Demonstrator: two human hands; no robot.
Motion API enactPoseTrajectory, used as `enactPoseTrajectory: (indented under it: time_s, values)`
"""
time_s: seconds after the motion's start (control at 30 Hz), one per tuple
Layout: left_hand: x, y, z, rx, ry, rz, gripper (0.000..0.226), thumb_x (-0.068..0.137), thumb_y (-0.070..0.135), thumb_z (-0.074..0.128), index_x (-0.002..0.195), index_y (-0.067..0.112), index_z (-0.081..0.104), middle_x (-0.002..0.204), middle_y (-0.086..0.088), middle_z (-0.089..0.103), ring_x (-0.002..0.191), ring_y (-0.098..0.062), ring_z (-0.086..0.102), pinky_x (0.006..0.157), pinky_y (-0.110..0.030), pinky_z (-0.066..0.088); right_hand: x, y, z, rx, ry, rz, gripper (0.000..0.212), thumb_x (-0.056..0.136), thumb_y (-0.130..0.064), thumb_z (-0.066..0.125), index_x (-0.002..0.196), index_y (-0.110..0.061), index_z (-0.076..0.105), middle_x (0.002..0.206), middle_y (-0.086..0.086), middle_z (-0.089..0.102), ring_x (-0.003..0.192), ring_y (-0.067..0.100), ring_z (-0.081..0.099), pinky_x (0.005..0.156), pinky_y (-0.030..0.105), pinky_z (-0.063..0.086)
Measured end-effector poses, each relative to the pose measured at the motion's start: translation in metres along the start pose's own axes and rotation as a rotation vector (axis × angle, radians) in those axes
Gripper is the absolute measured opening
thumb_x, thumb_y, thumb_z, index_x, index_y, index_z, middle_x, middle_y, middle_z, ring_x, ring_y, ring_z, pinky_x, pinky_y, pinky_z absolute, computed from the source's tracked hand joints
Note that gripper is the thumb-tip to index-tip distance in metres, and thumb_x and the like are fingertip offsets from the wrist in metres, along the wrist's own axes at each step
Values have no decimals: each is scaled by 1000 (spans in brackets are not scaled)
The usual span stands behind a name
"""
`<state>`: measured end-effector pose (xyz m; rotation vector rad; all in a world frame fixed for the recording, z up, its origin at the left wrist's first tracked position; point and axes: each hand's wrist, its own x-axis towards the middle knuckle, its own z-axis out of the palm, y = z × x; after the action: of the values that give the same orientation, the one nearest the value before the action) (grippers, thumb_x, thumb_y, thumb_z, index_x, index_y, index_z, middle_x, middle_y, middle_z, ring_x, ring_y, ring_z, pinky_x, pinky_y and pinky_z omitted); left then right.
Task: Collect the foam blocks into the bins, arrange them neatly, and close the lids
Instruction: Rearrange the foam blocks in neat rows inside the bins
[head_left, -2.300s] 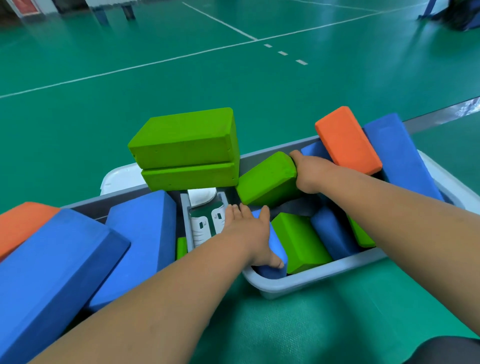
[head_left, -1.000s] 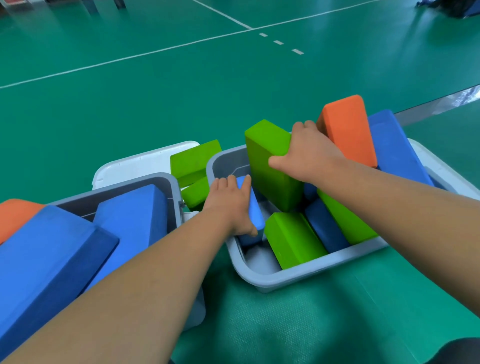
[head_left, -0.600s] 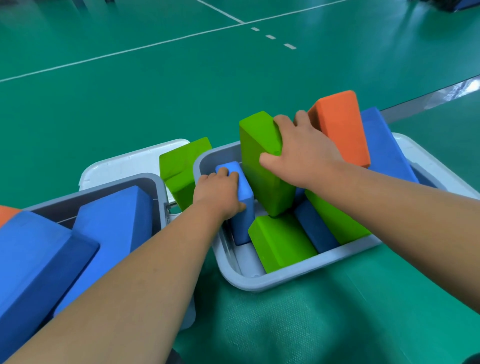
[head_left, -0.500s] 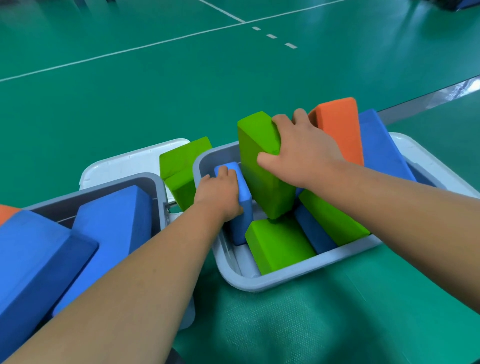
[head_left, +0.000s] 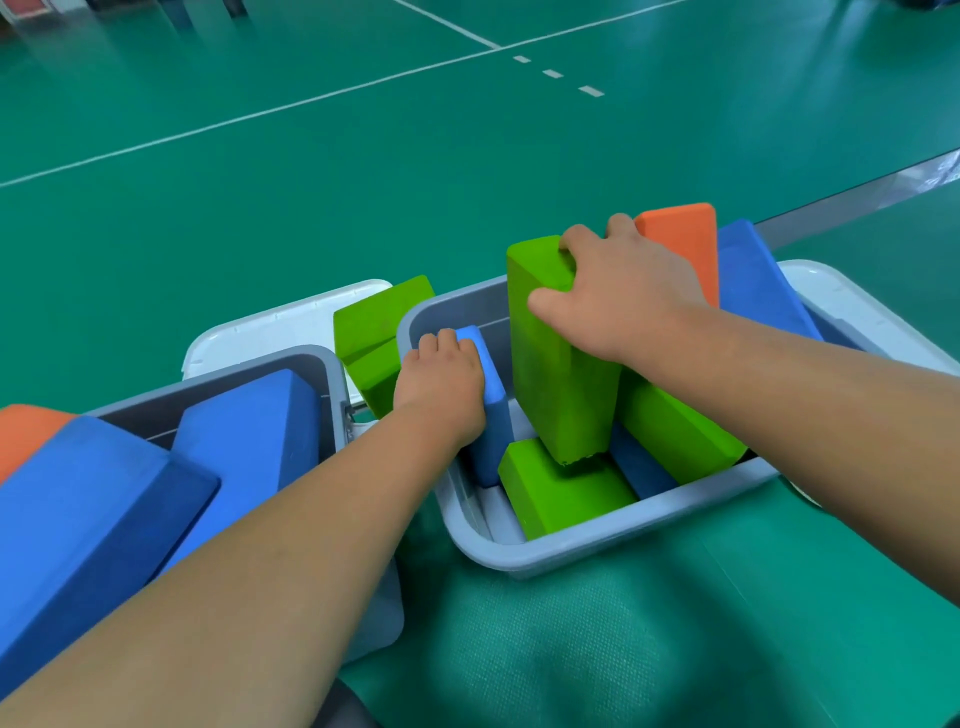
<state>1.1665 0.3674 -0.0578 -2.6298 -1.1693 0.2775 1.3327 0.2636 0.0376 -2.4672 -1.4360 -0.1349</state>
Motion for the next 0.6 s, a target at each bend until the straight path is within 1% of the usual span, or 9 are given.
enactPoseTrajectory:
  time_s: [0.07,0.1,0.13,0.17,0.23,0.3,0.4,0.43,0.6]
  values:
    - [-7,7,-14,-139,-10,-2,35,90,23,62,121,10,55,124,-13,53,111,-34,52,84,-39,44,1,0,-4,5,18,10,67,85,-67,48,136,-24,52,127,13,48,107,39,61,74,42,39]
    - [-9,13,-21,-238,-55,-14,15,91,18,59,105,12,59,117,-13,58,103,-35,55,79,-39,46,1,0,-6,8,29,11,68,84,-67,48,136,-24,52,127,13,48,107,39,61,74,42,39]
    - [-12,20,-26,-309,-124,-8,6,92,17,56,88,14,58,109,-13,64,92,-34,57,73,-36,46,2,0,-9,12,41,12,68,84,-67,48,137,-24,52,127,13,48,106,39,61,74,42,39]
    - [-15,29,-28,-357,-203,11,18,94,19,55,76,14,55,99,-12,67,83,-32,58,68,-34,46,2,0,-12,20,50,15,68,84,-67,48,138,-25,51,127,13,48,105,39,61,73,42,40]
    - [-23,44,-27,-424,-459,42,27,96,22,53,72,12,62,87,-7,75,71,-27,66,62,-30,52,2,0,-18,32,67,20,69,83,-67,48,138,-26,50,127,12,48,103,39,61,73,42,42]
    - [-29,51,-26,-488,-639,36,27,97,19,51,81,11,70,85,-9,79,76,-27,75,74,-33,62,1,2,-24,45,86,24,69,83,-67,48,139,-27,50,127,11,48,103,38,60,73,42,41]
    - [-28,45,-32,-692,-613,-97,29,96,16,48,83,0,68,80,-15,77,71,-28,74,77,-34,62,-4,7,-31,76,101,48,69,83,-66,49,141,-28,48,128,10,48,104,38,58,75,42,39]
    - [-25,41,-33,-771,-587,-149,28,96,16,49,85,-2,66,84,-18,77,76,-31,76,79,-37,64,-5,10,-34,84,103,58,70,82,-66,49,142,-29,47,127,10,48,105,39,58,76,43,39]
    - [-27,13,-40,-721,-371,-126,25,93,29,54,97,9,70,97,-13,74,97,-31,71,81,-35,57,-8,11,-43,85,78,80,72,80,-69,46,139,-28,49,125,11,50,111,42,58,78,44,37]
